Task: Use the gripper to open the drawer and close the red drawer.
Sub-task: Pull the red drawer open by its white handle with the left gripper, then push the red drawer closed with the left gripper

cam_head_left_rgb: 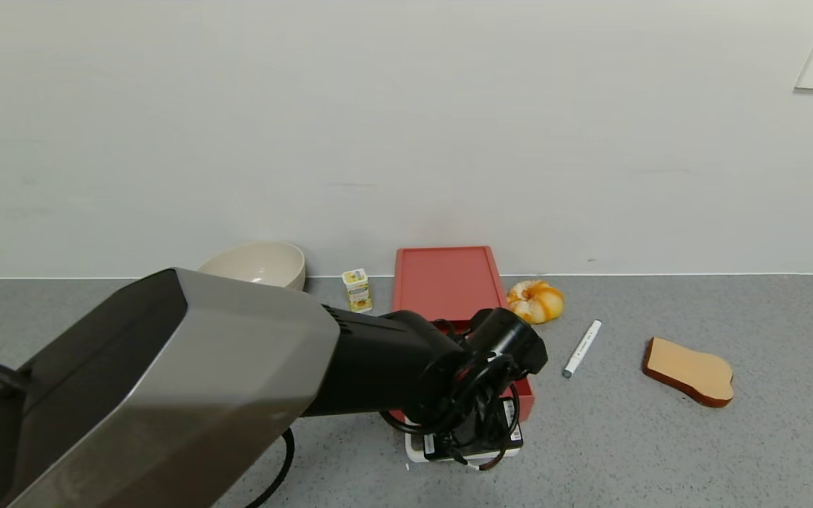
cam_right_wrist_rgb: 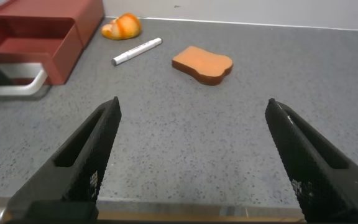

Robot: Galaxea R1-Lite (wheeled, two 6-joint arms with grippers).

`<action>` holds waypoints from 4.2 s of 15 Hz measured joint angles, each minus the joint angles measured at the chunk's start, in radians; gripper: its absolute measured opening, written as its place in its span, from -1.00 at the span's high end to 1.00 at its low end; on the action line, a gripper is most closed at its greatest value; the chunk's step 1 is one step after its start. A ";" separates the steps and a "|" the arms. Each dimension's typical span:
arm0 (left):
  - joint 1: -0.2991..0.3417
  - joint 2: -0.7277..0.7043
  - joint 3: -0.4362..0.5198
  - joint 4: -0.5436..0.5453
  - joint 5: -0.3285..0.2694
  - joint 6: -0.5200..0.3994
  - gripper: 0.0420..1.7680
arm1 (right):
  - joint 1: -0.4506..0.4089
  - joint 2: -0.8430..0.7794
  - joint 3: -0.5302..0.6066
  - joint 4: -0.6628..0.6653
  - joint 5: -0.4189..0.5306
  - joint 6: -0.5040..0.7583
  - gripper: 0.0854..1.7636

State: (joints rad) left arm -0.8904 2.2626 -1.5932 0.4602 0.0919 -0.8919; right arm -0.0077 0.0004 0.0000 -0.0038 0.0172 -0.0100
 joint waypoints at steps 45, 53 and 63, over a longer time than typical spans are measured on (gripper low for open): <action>0.327 -0.749 0.551 -0.385 -0.338 0.750 0.93 | 0.000 0.000 0.000 0.000 0.001 0.000 -0.94; 0.346 -0.766 0.567 -0.410 -0.337 0.737 0.93 | 0.000 0.000 0.000 0.000 0.001 0.000 -0.94; 0.213 -0.686 0.470 -0.267 -0.123 0.445 0.93 | 0.000 0.000 0.000 0.000 0.001 0.000 -0.94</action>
State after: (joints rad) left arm -0.6779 1.5768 -1.1232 0.1932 -0.0306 -0.4468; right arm -0.0077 0.0004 0.0000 -0.0038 0.0181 -0.0100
